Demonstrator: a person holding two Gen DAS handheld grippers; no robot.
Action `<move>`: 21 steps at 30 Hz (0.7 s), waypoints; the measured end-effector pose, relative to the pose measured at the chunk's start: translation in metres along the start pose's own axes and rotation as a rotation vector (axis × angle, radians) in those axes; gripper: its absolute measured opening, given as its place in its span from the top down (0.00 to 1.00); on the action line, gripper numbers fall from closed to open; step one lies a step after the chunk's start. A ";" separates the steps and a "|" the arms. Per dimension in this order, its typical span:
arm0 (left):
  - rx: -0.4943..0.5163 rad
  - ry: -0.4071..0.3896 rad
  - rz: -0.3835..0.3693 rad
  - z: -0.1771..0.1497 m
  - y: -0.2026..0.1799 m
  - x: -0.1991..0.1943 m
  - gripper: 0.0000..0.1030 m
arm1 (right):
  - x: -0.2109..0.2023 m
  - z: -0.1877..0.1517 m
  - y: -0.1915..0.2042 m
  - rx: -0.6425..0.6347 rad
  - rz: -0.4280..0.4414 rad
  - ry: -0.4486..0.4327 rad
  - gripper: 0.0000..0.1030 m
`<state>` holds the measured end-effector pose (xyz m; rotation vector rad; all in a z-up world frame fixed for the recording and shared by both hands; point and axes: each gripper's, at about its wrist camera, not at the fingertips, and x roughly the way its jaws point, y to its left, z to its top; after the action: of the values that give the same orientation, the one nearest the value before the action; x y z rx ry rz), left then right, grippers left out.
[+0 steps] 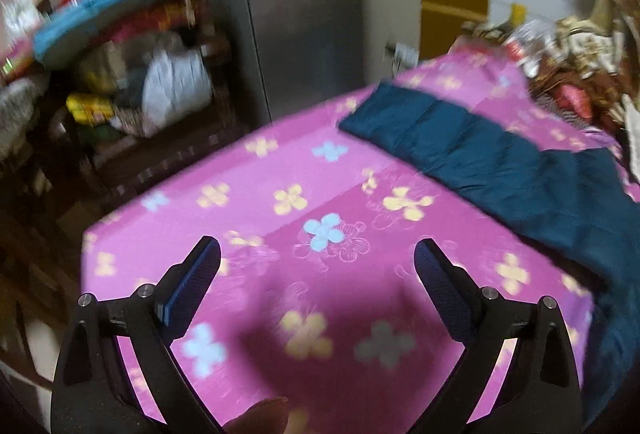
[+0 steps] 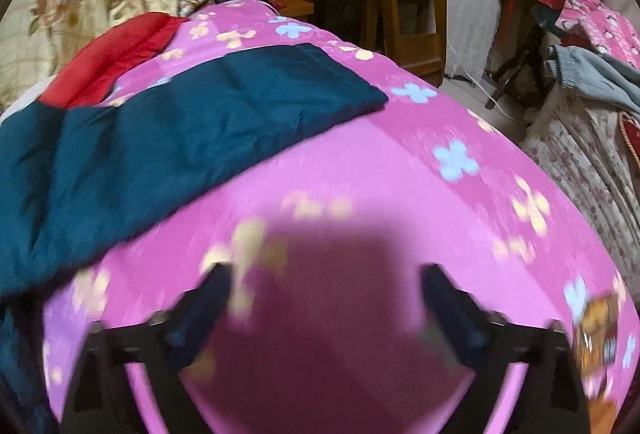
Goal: Fold large clothes
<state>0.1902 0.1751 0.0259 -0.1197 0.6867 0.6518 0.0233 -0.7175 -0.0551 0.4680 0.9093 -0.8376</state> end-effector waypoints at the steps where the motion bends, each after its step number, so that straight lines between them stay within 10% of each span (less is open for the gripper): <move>1: 0.031 -0.037 0.004 -0.004 -0.002 -0.022 0.05 | -0.016 -0.014 0.003 -0.014 0.041 -0.011 0.27; 8: 0.127 -0.142 -0.057 -0.039 -0.016 -0.115 0.05 | -0.119 -0.111 0.025 -0.127 0.441 0.029 0.28; 13: 0.111 -0.177 -0.158 -0.075 -0.012 -0.188 0.05 | -0.138 -0.174 0.050 -0.258 0.479 0.082 0.28; 18: 0.063 -0.200 -0.269 -0.097 0.003 -0.238 0.05 | -0.151 -0.204 0.055 -0.309 0.534 0.095 0.76; 21: 0.050 -0.222 -0.260 -0.104 0.014 -0.259 0.05 | -0.166 -0.220 0.056 -0.329 0.548 0.111 0.88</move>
<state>-0.0264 0.0194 0.1078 -0.0872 0.4630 0.3902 -0.0982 -0.4644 -0.0369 0.4465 0.9383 -0.1593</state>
